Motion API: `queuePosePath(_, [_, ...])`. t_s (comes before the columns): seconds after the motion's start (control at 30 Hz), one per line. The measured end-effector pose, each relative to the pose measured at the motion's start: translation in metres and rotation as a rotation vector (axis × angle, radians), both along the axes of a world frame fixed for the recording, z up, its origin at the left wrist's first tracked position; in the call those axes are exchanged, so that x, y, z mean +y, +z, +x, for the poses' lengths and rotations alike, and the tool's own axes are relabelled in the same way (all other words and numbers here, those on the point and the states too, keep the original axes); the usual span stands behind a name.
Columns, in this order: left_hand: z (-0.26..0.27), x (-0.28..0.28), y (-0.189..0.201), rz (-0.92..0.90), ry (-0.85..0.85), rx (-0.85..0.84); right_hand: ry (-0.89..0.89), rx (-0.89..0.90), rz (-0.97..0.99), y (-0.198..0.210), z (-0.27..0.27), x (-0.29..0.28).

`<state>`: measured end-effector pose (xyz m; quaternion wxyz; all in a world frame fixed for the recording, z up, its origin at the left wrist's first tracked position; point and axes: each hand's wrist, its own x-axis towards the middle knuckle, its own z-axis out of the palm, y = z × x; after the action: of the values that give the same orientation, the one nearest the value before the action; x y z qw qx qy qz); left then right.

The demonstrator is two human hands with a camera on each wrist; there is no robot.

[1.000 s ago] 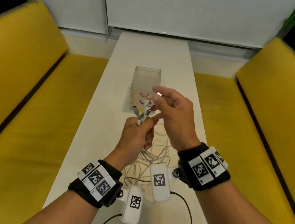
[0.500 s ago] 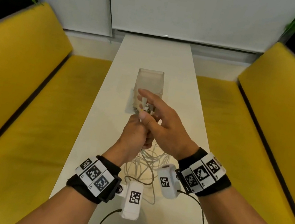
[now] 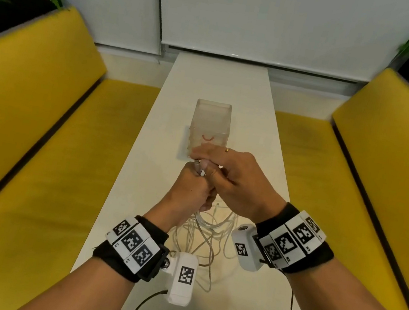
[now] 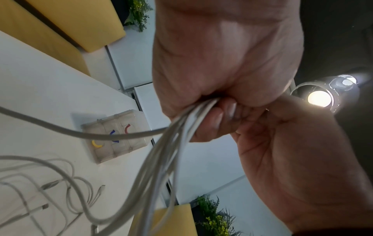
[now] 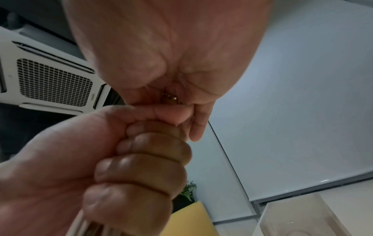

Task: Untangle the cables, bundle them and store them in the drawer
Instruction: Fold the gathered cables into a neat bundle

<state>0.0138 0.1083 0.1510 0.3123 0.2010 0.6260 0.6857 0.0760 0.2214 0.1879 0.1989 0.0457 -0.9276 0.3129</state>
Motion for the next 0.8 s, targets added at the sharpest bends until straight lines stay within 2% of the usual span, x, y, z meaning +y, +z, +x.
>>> queuePosePath(0.07, [0.003, 0.001, -0.003, 0.001, 0.027, -0.016, 0.015, -0.051, -0.026, 0.000, 0.001, 0.001])
queuePosePath(0.1, [0.004, 0.001, -0.003, 0.008, 0.057, -0.038, 0.029, -0.055, -0.109, -0.002, 0.001, 0.000])
queuePosePath(0.23, [-0.008, 0.004, 0.008, 0.185, 0.131, -0.236, -0.017, -0.039, -0.757, -0.016, 0.004, -0.009])
queuePosePath(0.27, [-0.014, 0.003, 0.011, 0.240, 0.131, -0.266, -0.044, -0.081, -0.861, -0.020, 0.004, -0.012])
queuePosePath(0.33, [-0.023, 0.002, 0.016, 0.325, 0.131, -0.280, -0.062, -0.202, -0.922, -0.029, 0.003, -0.017])
queuePosePath(0.47, [-0.029, 0.001, 0.028, 0.407, 0.110, -0.299, 0.040, -0.376, -0.909, -0.033, 0.003, -0.025])
queuePosePath(0.67, [-0.042, -0.011, 0.027, 0.344, 0.087, -0.352, 0.015, -0.339, -0.398, -0.032, 0.005, -0.012])
queuePosePath(0.8, [-0.040, -0.012, 0.025, 0.345, 0.045, -0.377, 0.072, -0.346, -0.322, -0.041, 0.007, -0.006])
